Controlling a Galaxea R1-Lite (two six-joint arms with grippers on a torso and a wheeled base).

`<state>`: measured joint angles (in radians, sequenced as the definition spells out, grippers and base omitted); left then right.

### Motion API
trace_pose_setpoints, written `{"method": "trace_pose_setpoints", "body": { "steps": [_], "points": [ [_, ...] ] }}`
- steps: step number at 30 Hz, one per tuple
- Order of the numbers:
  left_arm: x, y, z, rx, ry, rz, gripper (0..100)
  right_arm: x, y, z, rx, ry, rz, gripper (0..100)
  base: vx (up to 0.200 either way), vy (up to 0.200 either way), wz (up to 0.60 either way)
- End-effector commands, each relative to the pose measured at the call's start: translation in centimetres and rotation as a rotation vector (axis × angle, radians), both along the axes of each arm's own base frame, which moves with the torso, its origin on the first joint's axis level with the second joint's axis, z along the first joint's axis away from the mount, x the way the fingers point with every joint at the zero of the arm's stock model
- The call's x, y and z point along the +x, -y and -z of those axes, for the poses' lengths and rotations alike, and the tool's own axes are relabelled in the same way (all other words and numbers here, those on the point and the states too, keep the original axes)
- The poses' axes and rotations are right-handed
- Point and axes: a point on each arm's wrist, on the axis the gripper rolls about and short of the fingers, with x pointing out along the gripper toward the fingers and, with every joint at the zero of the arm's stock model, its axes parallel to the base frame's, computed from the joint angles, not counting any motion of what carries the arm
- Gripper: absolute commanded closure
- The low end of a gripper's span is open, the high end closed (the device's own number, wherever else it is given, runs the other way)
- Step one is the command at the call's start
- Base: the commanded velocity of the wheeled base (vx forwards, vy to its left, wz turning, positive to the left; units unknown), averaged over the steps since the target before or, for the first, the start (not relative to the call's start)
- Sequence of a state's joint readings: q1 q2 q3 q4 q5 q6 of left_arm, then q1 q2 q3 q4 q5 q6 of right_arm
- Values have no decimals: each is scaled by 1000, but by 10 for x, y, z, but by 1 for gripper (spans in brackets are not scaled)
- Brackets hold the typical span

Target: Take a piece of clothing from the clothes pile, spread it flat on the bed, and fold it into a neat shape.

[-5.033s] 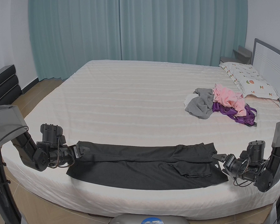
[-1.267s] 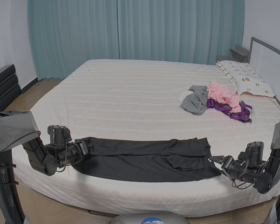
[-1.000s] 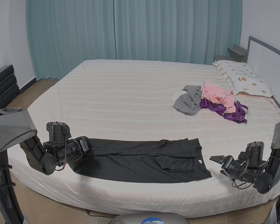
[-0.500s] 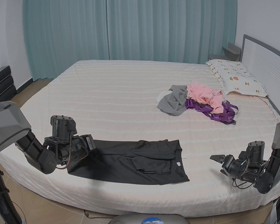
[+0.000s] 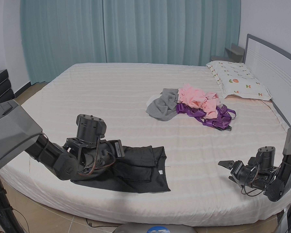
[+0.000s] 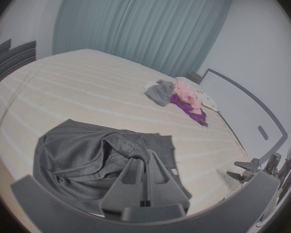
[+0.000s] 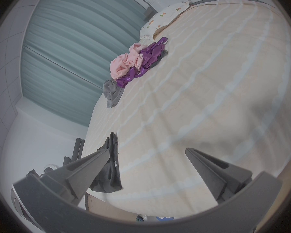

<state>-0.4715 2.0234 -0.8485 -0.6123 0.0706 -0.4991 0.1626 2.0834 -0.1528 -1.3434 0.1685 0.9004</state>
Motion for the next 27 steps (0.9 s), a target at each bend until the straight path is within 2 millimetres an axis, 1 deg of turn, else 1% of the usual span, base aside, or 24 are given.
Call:
{"method": "trace_pose_setpoints", "body": {
  "steps": [1,4,6,10,11,18,19,21,24,25,26,27],
  "points": [
    [3,25,6,-4,-14,52,100,0,0,0,0,0,0,0,0,0,0],
    [10,33,22,12,-40,58,100,0,0,0,0,0,0,0,0,0,0],
    [14,38,37,19,-66,57,100,0,0,0,0,0,0,0,0,0,0],
    [15,42,45,-8,-93,43,100,-1,-1,0,1,-2,-4,0,0,0,0],
    [15,43,46,-8,-95,44,0,-1,-1,0,1,-2,-6,0,0,0,0],
    [11,49,47,-21,-104,58,0,-1,-1,1,1,-5,-6,0,0,0,0],
    [7,51,45,-59,-108,46,0,-1,-1,1,1,-4,-6,0,0,0,0],
    [7,50,43,-68,-108,37,0,-1,-1,1,1,-4,-6,0,0,0,0],
    [0,37,24,-115,-95,2,0,-2,-1,1,0,-7,-6,0,0,0,0],
    [0,37,24,-115,-95,2,0,-2,-1,1,0,-7,-6,0,0,0,0],
    [-3,22,14,-142,-85,-32,0,-2,-1,1,0,-7,-6,0,0,0,0],
    [-5,18,9,-155,-77,-43,0,-2,-1,1,0,-10,-6,0,0,0,0]
  ]
}}
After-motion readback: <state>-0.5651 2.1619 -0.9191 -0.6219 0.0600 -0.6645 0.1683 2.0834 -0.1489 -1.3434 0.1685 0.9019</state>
